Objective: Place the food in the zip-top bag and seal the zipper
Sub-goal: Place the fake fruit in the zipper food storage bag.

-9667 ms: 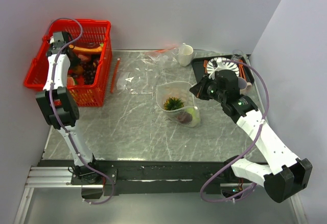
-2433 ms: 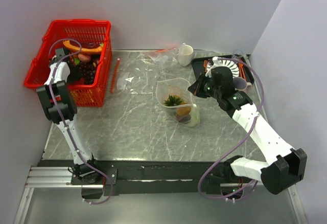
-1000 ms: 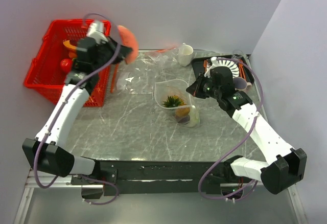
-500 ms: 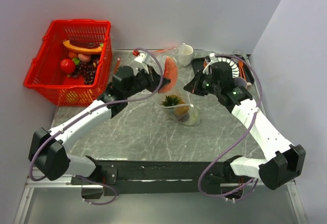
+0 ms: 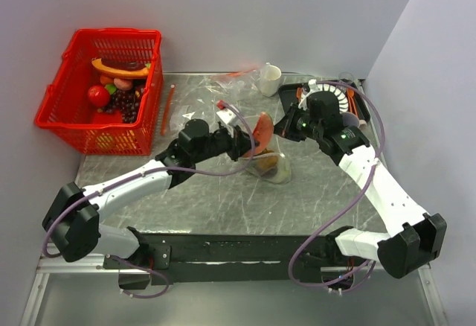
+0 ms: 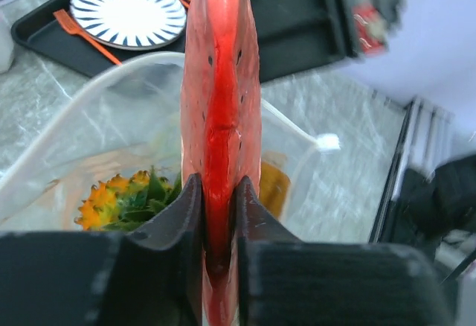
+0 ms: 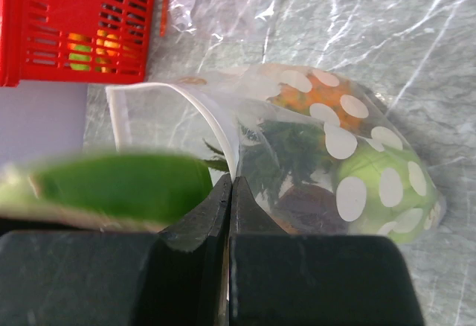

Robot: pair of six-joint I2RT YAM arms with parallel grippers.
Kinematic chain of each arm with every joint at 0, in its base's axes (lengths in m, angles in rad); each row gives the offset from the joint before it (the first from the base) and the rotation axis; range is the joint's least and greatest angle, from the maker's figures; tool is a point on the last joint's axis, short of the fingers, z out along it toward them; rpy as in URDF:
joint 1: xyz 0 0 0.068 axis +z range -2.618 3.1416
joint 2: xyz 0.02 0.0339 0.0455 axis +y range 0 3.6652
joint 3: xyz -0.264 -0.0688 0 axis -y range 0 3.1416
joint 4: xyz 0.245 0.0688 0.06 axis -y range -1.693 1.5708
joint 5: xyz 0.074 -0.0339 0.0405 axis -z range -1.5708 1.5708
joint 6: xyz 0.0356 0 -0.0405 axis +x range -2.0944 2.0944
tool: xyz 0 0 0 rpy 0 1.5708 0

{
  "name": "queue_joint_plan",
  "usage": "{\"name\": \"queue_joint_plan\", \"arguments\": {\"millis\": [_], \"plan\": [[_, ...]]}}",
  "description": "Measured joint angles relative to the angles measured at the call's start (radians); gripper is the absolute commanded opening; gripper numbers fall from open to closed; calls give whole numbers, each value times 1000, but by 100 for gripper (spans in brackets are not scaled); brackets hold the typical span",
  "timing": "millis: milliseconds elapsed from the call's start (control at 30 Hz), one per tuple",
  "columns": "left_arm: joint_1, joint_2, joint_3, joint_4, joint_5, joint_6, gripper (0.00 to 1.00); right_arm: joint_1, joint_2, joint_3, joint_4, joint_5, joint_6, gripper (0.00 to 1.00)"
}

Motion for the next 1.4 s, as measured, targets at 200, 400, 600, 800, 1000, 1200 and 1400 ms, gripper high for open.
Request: {"name": "queue_joint_plan", "arguments": {"millis": [200,400,600,800,1000,1200,1400], "plan": [[-42,15,80,-155,1,253,22,-10,-11,0,-8,12,0,0],[-43,44,119,-311,-17,531,11,-12,-12,0,-12,8,-1,0],[-35,70,124,-396,-8,833,4,-12,-12,0,-14,-7,0,0],[42,136,234,-471,26,990,12,-13,-15,0,-14,-14,0,0],[58,174,318,-537,50,1085,58,-18,-28,0,-16,-14,0,0],[58,213,352,-605,94,1098,81,-21,-28,0,-18,-16,0,0],[59,160,351,-597,122,1027,95,-23,-28,0,-18,-17,0,0]]}}
